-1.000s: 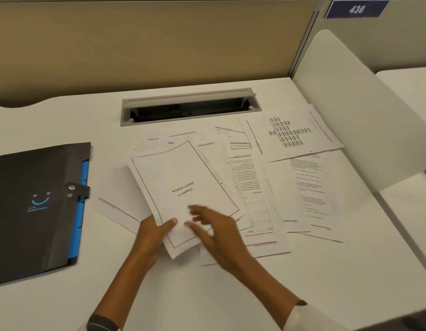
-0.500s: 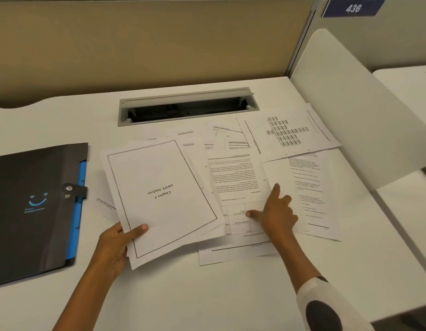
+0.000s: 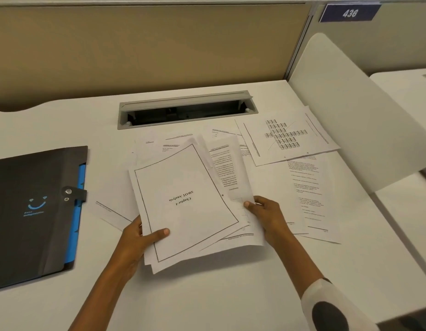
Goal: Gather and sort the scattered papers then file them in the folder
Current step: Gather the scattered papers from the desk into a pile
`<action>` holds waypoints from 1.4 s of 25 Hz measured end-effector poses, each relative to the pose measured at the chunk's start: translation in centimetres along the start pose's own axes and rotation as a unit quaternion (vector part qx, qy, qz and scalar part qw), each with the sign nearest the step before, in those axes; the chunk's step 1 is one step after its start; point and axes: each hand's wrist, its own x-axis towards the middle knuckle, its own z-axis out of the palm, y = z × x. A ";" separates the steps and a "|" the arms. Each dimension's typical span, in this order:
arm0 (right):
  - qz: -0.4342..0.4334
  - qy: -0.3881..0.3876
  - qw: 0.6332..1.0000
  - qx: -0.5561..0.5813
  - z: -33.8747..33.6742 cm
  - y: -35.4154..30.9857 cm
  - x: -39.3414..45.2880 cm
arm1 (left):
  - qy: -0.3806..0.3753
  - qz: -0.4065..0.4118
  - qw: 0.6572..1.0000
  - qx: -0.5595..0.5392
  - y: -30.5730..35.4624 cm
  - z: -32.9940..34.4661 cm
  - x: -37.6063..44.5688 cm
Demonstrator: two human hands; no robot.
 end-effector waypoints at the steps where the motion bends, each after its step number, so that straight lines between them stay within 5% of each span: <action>1: 0.004 -0.013 1.000 0.016 0.2 0.0 0.0 | 0.001 0.011 1.000 0.004 0.2 0.1 0.1; 8: 0.018 -0.032 0.998 0.050 0.5 -0.1 0.1 | -0.041 0.036 0.998 0.011 1.1 -0.4 0.1; 14: 0.004 -0.067 0.996 0.055 1.1 0.4 -0.2 | 0.023 0.050 0.996 0.069 1.3 1.5 0.8; 18: -0.043 -0.079 0.990 -0.108 1.1 -0.8 1.3 | 0.044 0.002 0.999 -0.011 0.4 1.9 1.7; 22: -0.217 0.158 0.887 -0.375 0.9 -3.9 5.6 | 0.041 0.010 0.999 -0.019 -0.5 2.0 1.7; 28: -0.180 0.102 0.778 -0.594 -0.3 -5.6 11.3 | 0.049 0.015 0.998 -0.042 -1.6 1.8 1.7; 32: -0.260 0.131 0.679 -0.674 -0.3 -5.1 11.4 | 0.053 0.015 0.997 -0.048 -2.0 1.8 2.0; 35: -0.279 0.129 0.662 -0.683 -0.8 -4.8 10.1 | 0.052 0.017 0.997 -0.046 -1.8 1.9 1.9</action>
